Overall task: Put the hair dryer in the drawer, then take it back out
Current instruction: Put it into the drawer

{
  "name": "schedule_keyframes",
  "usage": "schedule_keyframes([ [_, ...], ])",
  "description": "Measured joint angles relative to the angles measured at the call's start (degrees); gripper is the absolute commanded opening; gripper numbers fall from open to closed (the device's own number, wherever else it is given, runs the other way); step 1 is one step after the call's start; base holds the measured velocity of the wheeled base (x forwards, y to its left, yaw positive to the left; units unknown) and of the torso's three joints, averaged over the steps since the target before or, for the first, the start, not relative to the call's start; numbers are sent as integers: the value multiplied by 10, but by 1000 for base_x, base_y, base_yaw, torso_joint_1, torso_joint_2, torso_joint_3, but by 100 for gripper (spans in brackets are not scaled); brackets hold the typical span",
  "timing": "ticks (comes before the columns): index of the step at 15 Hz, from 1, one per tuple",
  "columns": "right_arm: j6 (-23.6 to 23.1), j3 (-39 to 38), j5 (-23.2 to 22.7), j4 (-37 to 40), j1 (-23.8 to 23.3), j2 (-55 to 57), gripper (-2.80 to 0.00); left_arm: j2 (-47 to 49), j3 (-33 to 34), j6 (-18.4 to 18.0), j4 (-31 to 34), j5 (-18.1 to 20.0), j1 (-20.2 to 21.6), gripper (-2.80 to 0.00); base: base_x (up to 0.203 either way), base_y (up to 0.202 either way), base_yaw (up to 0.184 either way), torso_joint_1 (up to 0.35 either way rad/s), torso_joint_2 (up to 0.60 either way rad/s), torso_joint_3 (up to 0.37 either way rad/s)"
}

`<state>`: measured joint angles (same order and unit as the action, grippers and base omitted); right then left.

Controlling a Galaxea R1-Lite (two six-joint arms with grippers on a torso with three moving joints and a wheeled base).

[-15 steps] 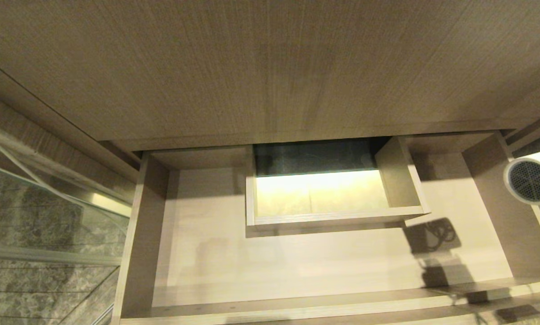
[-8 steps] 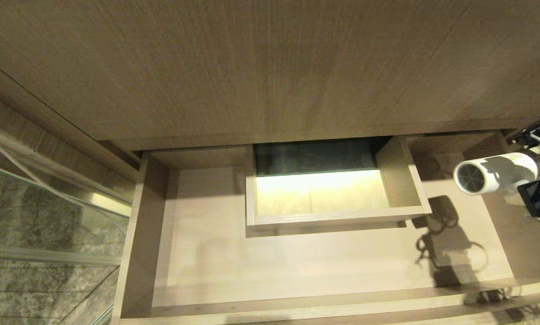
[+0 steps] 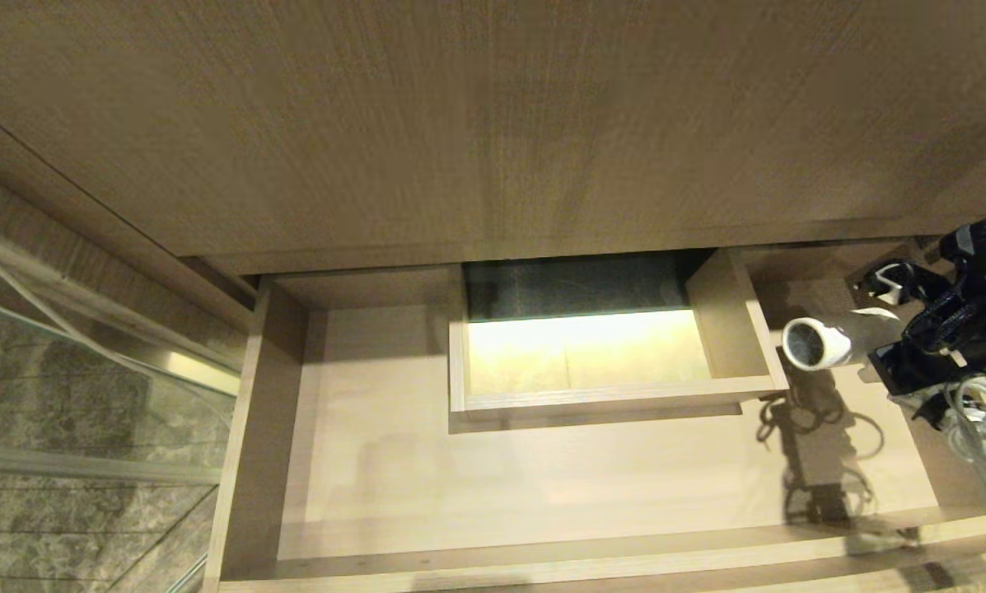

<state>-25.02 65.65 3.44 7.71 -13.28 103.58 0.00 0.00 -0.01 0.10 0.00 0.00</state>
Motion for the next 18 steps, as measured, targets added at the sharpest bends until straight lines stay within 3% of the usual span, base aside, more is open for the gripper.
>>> schedule_keyframes([
  [6,-22,16,0,-103,0,90,-280,0,0,0,0,0,0,-280,0,0,0,0,0,0],
  [11,-46,76,1,-207,0,171,-280,0,0,0,0,0,0,-280,0,0,0,0,0,0],
  [17,-55,79,2,-212,-2,200,-280,0,0,0,0,0,0,-280,0,0,0,0,0,0],
  [18,-63,81,2,-212,-5,201,0,0,0,0,0,0,0,-280,0,0,0,0,0,0],
])
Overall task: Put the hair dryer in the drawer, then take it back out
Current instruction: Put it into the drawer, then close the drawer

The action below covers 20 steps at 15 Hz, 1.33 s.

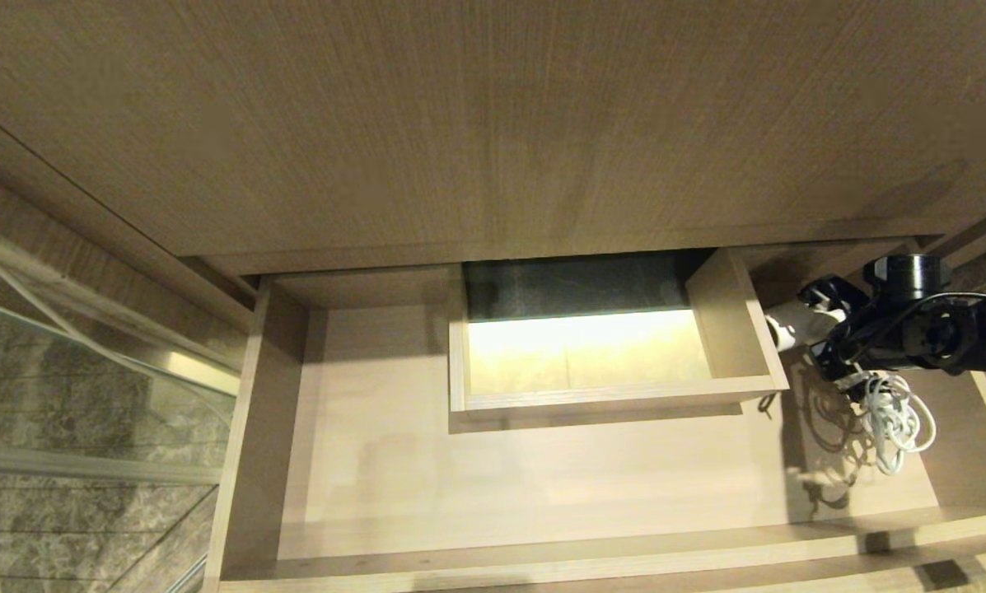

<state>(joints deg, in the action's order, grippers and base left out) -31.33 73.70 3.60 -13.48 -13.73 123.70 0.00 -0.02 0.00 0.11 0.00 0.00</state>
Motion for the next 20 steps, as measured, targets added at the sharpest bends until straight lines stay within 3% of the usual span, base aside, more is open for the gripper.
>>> schedule_keyframes([
  [2,-28,1,1,4,-9,-1,0,0,0,0,0,0,0,-280,0,0,0,0,0,0],
  [7,-30,-12,2,6,-13,-29,0,0,0,0,0,0,0,-280,0,0,0,0,0,0],
  [11,-35,-65,0,14,-13,-109,0,0,0,0,0,0,0,-280,0,0,0,0,0,0],
  [12,-40,-84,1,17,-13,-137,-280,0,0,0,0,0,0,-280,0,0,0,0,0,0],
  [17,-104,-189,7,48,-27,-308,-280,0,0,0,0,0,0,-280,0,0,0,0,0,0],
  [20,-110,-241,17,122,-52,-411,-280,0,0,0,0,0,0,-280,0,0,0,0,0,0],
])
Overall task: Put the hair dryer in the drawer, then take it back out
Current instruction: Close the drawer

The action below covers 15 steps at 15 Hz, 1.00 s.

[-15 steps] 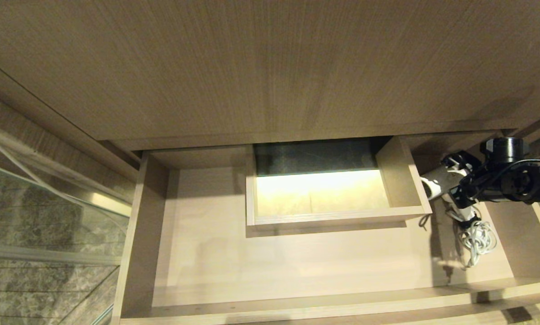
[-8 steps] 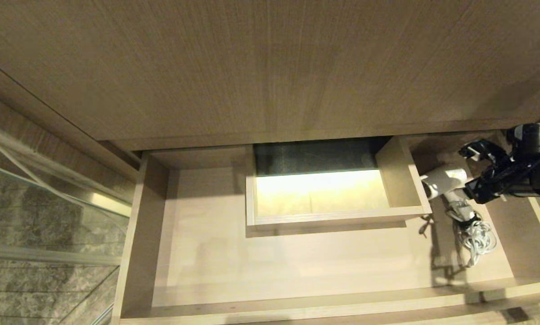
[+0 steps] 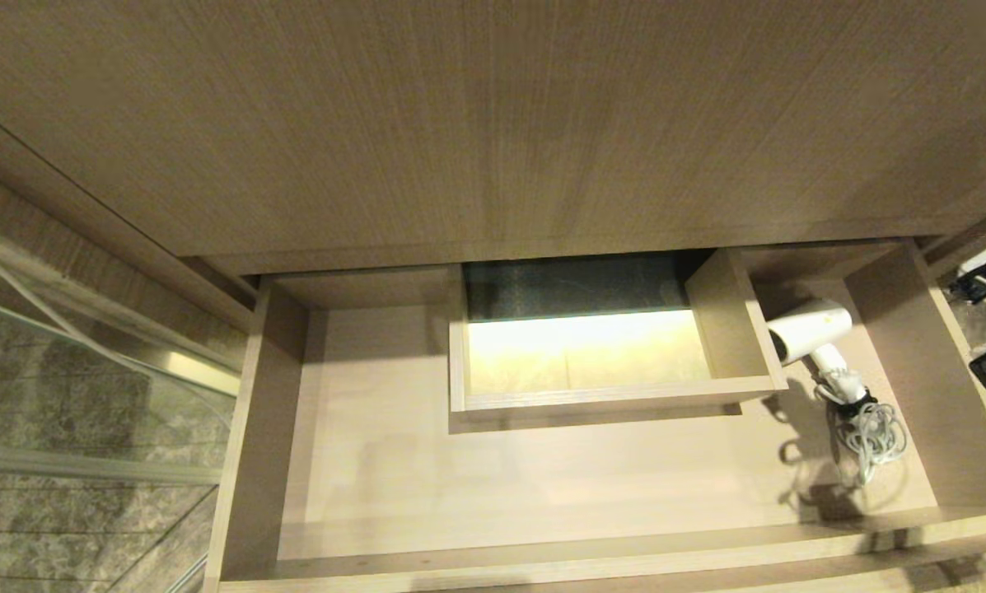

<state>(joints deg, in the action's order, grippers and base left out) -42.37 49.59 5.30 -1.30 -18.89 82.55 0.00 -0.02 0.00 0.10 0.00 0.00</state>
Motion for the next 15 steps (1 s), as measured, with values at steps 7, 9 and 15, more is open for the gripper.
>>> schedule_keyframes([
  [7,13,-128,4,232,-96,-172,-280,0,0,0,0,0,0,-280,0,0,0,0,0,0],
  [9,37,-141,6,271,-107,-178,-280,0,0,0,0,0,0,-280,0,0,0,0,0,0],
  [15,39,-149,18,286,-112,-122,-280,0,0,0,0,0,0,-280,0,0,0,0,0,0],
])
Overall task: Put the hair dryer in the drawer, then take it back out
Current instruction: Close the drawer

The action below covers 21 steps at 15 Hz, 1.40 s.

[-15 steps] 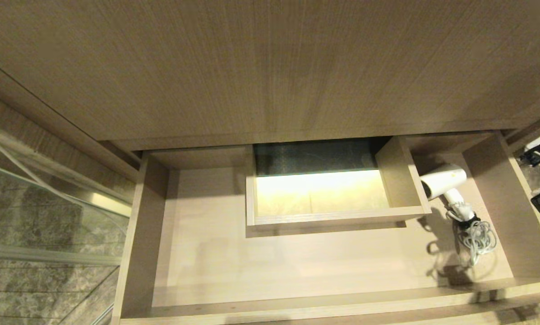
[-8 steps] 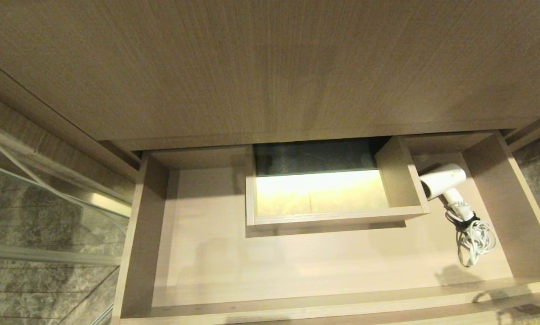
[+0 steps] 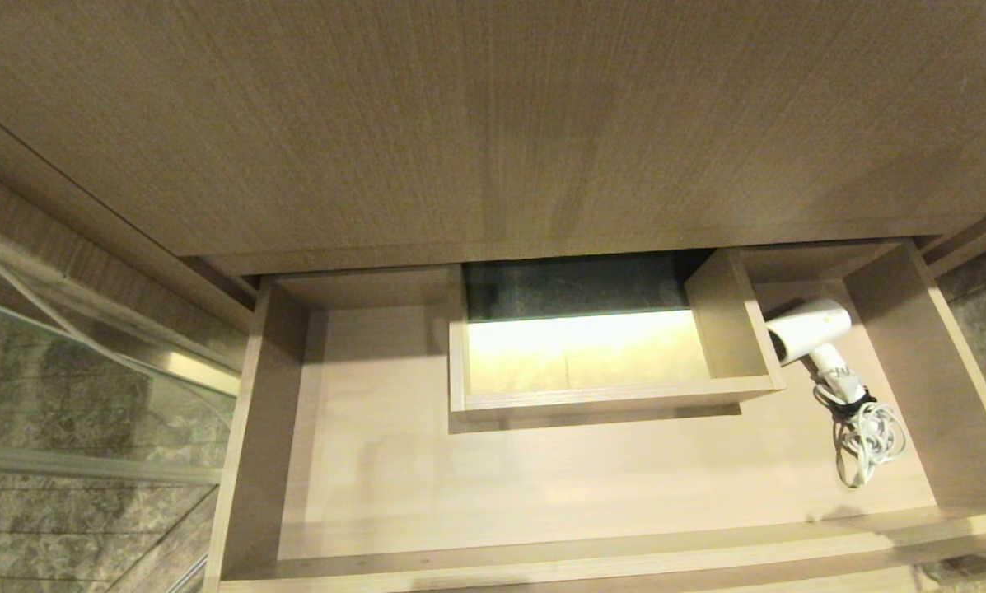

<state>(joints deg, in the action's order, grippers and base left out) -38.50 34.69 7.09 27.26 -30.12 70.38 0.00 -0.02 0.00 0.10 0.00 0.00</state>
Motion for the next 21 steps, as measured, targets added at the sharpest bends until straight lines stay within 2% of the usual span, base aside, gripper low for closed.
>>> schedule_keyframes([
  [4,-3,11,7,3,0,68,-280,0,0,0,0,0,0,-280,0,0,0,0,0,0],
  [7,-3,13,34,-2,3,110,-280,0,0,0,0,0,0,-280,0,0,0,0,0,0],
  [13,-2,23,35,-25,7,158,-280,0,0,0,0,0,0,-280,0,0,0,0,0,0],
  [21,5,39,32,-58,37,202,-280,0,0,0,0,0,0,-280,0,0,0,0,0,0],
])
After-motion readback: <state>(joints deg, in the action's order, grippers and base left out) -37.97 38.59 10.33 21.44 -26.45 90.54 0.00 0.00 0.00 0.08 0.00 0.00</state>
